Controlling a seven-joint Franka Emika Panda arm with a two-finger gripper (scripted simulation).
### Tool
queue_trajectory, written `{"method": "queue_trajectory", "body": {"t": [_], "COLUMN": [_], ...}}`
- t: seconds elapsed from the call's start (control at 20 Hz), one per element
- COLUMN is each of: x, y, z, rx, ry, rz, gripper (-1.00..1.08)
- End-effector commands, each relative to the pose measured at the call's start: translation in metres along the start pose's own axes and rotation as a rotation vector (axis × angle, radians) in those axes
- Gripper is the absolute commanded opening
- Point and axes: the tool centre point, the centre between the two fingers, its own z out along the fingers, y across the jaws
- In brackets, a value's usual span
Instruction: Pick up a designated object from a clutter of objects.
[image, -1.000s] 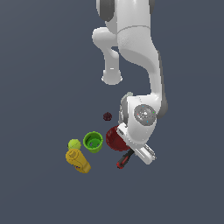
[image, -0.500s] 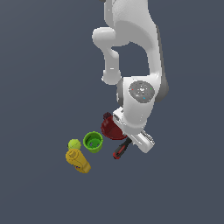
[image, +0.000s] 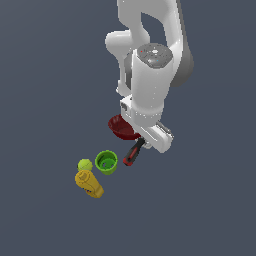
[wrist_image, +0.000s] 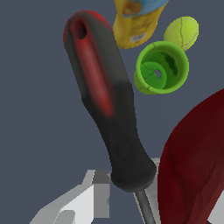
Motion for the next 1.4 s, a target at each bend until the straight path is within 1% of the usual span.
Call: {"method": "queue_trajectory", "body": {"t": [0.0, 0.4, 0.75, 1.05, 1.35], "x": [0.001, 0.003, 0.006, 0.008, 0.009], "y": [0.011, 0.049, 0.074, 0.087, 0.092], "z": [-0.029, -0.116, -0.179, -0.213, -0.228], "rx": [0.003, 0.002, 0.001, 0.000, 0.000], "ry": [0.002, 0.001, 0.001, 0.002, 0.002], "rz": [0.000, 0.000, 0.000, 0.000, 0.000], "gripper": [-1.00, -1.00, -1.00, -1.00, -1.00]}}
